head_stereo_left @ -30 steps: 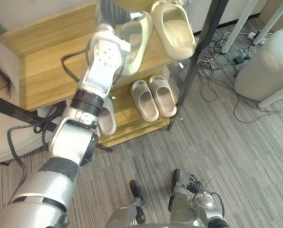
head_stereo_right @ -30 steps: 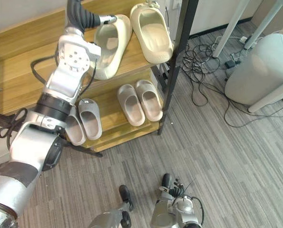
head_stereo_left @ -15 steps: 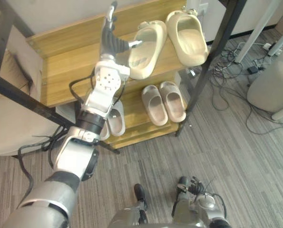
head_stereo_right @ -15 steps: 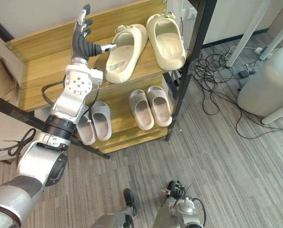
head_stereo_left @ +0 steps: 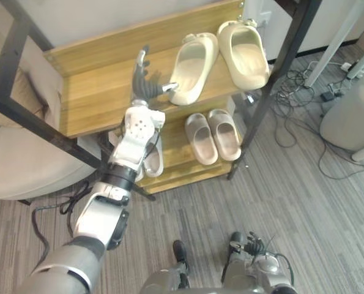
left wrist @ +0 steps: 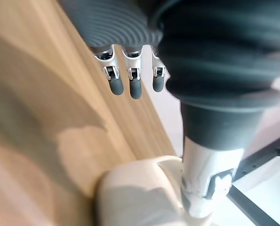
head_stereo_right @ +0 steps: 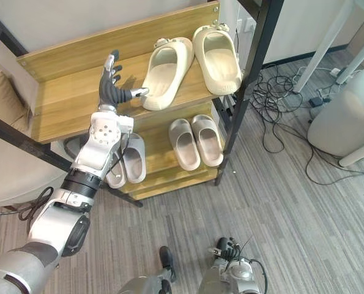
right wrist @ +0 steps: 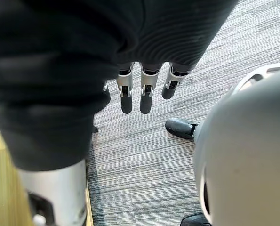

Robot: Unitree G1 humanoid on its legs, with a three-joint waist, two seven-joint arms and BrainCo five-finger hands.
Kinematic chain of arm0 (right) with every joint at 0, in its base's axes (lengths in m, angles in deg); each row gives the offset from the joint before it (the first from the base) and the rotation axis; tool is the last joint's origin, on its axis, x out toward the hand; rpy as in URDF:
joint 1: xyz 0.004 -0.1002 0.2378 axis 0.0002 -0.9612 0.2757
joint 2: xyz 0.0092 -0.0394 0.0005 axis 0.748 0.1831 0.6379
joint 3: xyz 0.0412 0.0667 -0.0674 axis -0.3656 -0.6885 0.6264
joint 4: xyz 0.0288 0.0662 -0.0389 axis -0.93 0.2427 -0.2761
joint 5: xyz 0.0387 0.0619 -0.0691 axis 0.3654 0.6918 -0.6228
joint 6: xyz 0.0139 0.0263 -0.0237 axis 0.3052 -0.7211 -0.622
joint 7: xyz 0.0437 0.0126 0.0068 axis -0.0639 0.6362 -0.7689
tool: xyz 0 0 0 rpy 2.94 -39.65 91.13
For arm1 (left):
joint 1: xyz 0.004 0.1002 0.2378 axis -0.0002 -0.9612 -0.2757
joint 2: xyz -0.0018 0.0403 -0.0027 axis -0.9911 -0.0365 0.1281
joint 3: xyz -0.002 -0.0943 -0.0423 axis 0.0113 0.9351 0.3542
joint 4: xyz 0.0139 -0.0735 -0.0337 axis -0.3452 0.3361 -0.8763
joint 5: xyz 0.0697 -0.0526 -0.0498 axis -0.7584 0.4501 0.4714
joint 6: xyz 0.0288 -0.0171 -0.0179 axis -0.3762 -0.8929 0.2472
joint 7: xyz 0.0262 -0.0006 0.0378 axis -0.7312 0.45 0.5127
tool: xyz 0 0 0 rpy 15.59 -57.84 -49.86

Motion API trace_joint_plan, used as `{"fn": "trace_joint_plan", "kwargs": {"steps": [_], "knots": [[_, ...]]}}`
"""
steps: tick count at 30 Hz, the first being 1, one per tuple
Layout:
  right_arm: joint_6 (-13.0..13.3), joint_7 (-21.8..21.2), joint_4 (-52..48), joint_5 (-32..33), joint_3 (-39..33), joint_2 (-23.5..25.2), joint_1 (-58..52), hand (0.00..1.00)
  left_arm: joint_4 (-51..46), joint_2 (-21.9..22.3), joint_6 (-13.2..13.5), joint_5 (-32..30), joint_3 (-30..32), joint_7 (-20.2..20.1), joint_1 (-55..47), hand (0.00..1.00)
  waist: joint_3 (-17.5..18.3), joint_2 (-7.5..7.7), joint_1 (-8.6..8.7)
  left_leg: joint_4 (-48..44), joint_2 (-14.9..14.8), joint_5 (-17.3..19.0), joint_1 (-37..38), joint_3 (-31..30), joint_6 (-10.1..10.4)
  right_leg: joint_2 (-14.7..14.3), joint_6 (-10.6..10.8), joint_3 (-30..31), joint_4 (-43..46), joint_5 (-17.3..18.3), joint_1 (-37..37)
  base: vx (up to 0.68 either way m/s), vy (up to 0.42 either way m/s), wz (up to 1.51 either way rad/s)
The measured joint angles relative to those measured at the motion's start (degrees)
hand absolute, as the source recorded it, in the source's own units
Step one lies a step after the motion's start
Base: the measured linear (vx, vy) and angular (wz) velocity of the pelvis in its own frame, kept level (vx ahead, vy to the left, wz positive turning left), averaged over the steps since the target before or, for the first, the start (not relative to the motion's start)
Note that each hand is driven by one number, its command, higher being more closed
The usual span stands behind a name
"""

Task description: Organize the slippers on the shoe rack

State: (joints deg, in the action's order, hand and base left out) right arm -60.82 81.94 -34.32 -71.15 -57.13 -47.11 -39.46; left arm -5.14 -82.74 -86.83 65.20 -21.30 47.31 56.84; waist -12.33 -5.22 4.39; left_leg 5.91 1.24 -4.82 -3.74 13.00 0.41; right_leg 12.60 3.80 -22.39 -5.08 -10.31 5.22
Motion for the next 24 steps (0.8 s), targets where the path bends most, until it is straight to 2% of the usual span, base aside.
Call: {"fn": "trace_joint_plan", "kwargs": {"steps": [5,17,24], "knots": [[-0.08,0.01,-0.39,-0.03,0.03,0.77,-0.09,0.00,0.00,1.00,0.00,-0.01,0.00,0.00,-2.43,0.00,0.28,0.65,-0.59,0.04,-0.76,0.34,0.03,-0.31,0.55,-0.50,-0.35,-0.60,-0.02,0.46,-0.26,0.00,0.005,0.03],[-0.17,-0.08,-0.51,-1.85,0.48,2.08,0.27,0.00,-1.54,2.83,0.62,-0.01,-0.27,-0.03,-4.02,0.00,0.71,2.24,-1.08,-0.01,-1.48,0.55,1.10,-0.85,0.85,-1.20,0.34,-1.16,-0.04,0.79,-1.55,0.02,0.026,0.01],[-0.61,-0.40,-0.50,-2.18,0.51,2.11,0.18,0.00,-1.74,4.13,0.79,1.18,-2.43,-0.08,-4.13,0.00,0.64,2.38,-1.11,-0.01,-1.46,0.58,1.71,-1.34,0.88,-1.17,0.47,-1.83,-0.13,1.00,-2.43,0.00,0.036,0.04]]}}
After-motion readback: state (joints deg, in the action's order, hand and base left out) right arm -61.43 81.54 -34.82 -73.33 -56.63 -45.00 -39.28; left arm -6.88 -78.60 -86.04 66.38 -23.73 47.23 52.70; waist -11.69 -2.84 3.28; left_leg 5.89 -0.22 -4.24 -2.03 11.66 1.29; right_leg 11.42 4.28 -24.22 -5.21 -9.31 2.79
